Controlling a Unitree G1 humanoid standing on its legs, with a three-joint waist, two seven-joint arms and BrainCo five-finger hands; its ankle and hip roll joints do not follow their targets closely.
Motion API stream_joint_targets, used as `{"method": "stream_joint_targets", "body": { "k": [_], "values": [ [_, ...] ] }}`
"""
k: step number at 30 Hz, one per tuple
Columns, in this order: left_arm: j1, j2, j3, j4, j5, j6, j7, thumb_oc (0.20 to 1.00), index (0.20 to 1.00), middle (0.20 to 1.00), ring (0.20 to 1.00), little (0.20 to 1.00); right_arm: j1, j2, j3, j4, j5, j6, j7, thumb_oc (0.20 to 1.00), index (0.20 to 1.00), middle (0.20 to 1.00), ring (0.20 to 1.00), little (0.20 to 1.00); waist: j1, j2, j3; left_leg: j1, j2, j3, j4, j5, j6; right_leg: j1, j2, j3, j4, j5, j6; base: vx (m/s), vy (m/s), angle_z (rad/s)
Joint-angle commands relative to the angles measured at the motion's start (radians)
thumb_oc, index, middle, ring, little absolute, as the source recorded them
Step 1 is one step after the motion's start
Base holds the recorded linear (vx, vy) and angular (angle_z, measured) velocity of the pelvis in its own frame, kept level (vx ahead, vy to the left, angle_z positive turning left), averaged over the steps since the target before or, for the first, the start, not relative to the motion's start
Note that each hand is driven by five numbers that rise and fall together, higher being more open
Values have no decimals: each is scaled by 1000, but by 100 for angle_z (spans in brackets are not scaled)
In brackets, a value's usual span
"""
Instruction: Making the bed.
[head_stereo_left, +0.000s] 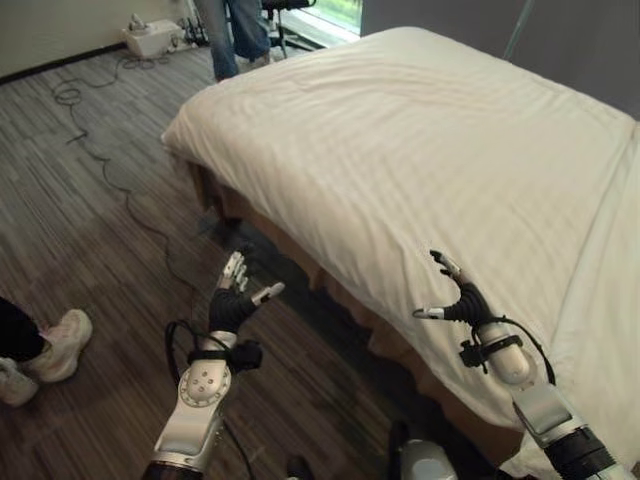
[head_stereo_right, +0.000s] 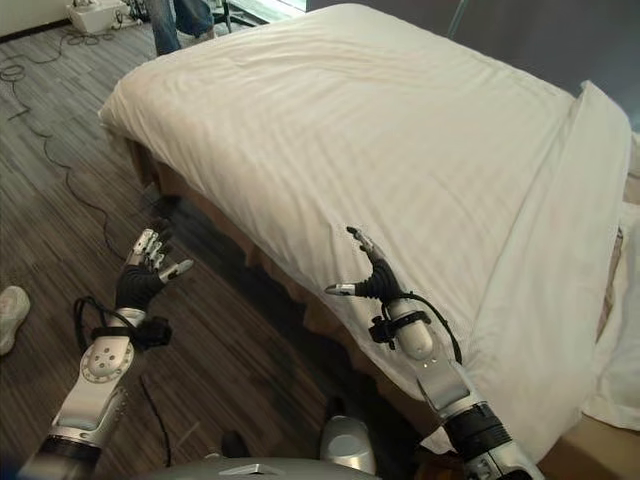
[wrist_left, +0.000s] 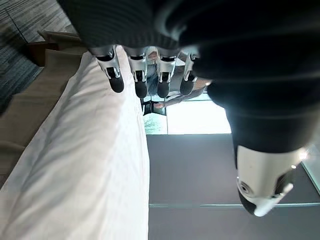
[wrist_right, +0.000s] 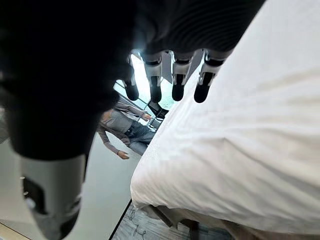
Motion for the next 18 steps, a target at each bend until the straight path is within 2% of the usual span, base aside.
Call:
{"method": "stream_joint_targets", "body": {
  "k": [1, 2, 6, 13, 18],
  "values": [
    [-30, 41, -24, -50, 59, -38, -16, 1000, 1000, 1000, 1000, 1000, -53, 32, -3, -21, 36, -47, -28, 1000, 1000, 1000, 1000, 1000, -28, 32, 27, 76, 33, 21, 33, -165, -55, -17, 79, 78, 63, -121, -29, -5, 9, 56],
    [-17, 49, -12, -55, 59, -41, -22, 1000, 1000, 1000, 1000, 1000, -52, 42, -2, -17, 45, -52, -27, 1000, 1000, 1000, 1000, 1000, -18, 34, 10, 67, 20, 12, 42, -170, -53, 42, 67, 77, -2, -136, -43, 9, 0, 61],
    [12, 31, 39, -50, 48, -46, -12, 1000, 1000, 1000, 1000, 1000, -69, 48, -9, -3, 62, -49, -29, 1000, 1000, 1000, 1000, 1000, 16, 39, -24, 78, 20, 43, 52, -164, -63, 117, 39, 42, -132, -108, -41, 56, -42, 1],
    [46, 3, 52, -40, 47, -38, -22, 1000, 1000, 1000, 1000, 1000, -19, 49, -29, -6, 83, -49, -16, 1000, 1000, 1000, 1000, 1000, 33, 37, -27, 92, 24, 9, 35, -146, -70, 152, 40, -6, -157, -107, -43, 30, -52, 2],
    [63, -5, 54, -35, 41, -37, -22, 1000, 1000, 1000, 1000, 1000, -13, 54, -33, -5, 93, -52, -14, 1000, 1000, 1000, 1000, 1000, 40, 36, -34, 94, 25, 2, 34, -146, -70, 155, 41, -12, -158, -107, -47, 10, -34, 7]
  ]
}}
